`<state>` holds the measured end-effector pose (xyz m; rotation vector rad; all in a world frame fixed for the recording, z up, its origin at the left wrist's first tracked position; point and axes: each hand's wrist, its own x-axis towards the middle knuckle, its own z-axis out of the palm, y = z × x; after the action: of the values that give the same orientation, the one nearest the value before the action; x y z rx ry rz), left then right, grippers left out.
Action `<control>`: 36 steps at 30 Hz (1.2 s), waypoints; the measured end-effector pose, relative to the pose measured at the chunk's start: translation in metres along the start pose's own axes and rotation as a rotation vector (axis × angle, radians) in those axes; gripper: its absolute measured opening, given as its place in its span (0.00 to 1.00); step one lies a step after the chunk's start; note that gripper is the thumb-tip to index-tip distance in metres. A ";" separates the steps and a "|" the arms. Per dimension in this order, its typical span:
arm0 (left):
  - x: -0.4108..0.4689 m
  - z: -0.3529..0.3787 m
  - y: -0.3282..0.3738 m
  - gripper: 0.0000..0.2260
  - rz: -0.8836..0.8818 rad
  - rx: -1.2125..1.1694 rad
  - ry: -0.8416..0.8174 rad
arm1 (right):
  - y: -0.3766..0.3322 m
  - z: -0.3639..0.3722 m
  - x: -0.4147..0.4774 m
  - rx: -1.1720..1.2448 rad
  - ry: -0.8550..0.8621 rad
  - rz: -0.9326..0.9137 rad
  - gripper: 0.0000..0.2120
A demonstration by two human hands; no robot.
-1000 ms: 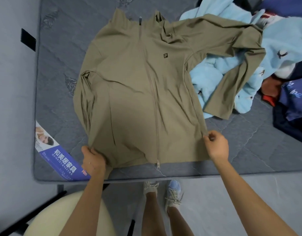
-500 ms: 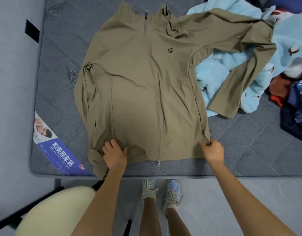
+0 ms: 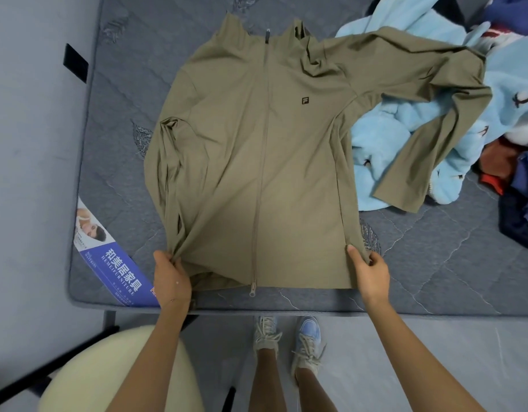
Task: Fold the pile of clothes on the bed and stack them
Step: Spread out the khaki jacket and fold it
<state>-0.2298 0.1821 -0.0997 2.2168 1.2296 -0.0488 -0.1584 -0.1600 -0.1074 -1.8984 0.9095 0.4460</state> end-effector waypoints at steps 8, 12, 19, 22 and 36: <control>-0.005 0.014 -0.014 0.20 0.096 0.209 -0.313 | 0.007 -0.010 0.020 -0.455 0.268 -0.042 0.15; -0.009 0.020 -0.010 0.20 0.249 0.375 -0.212 | -0.007 0.005 0.023 -0.551 0.255 -0.177 0.28; 0.015 0.028 0.028 0.26 0.469 0.441 -0.160 | -0.048 0.045 0.010 -0.666 0.060 -0.720 0.32; 0.033 0.026 0.044 0.27 0.499 0.454 -0.158 | -0.072 0.064 0.010 -0.759 -0.031 -0.761 0.35; 0.143 0.012 0.058 0.31 0.388 0.445 -0.139 | -0.163 0.163 0.031 -0.977 -0.145 -0.935 0.40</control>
<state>-0.0998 0.2618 -0.1253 2.7461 0.7465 -0.3440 -0.0043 0.0141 -0.1075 -2.8214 -0.4689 0.4568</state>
